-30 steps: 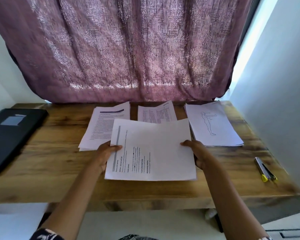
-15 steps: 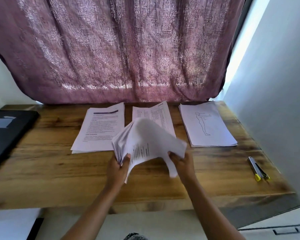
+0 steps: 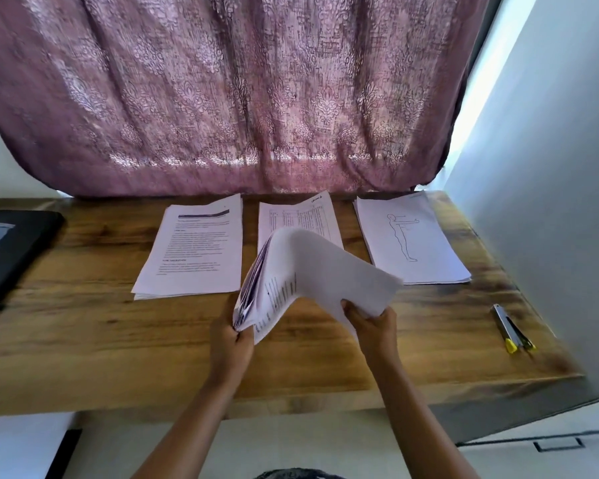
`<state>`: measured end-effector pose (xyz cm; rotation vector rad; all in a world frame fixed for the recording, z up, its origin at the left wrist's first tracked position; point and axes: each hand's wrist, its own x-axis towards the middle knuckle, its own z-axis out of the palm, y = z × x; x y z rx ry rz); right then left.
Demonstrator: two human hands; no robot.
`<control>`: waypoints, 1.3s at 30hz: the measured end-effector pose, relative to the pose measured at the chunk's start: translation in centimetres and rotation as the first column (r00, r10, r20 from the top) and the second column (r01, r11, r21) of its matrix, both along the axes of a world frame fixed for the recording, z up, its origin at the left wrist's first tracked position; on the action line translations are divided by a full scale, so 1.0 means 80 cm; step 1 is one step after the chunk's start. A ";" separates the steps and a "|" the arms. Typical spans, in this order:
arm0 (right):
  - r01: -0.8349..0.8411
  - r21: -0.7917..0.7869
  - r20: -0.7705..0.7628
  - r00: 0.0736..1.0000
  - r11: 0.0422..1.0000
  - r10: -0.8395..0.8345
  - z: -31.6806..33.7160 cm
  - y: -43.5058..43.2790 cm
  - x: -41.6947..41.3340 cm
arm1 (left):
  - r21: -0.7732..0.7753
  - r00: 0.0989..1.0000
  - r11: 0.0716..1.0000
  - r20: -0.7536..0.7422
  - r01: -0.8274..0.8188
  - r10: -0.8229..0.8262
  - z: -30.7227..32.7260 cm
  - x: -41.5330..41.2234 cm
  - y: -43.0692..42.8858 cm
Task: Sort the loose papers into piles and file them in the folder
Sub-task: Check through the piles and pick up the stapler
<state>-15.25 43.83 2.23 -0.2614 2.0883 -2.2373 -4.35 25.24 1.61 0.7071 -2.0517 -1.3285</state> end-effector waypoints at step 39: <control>-0.057 0.944 -0.078 0.918 0.326 0.388 -0.054 -0.015 0.024 | 0.690 0.834 0.707 0.475 -0.155 -0.281 -0.029 0.024 0.011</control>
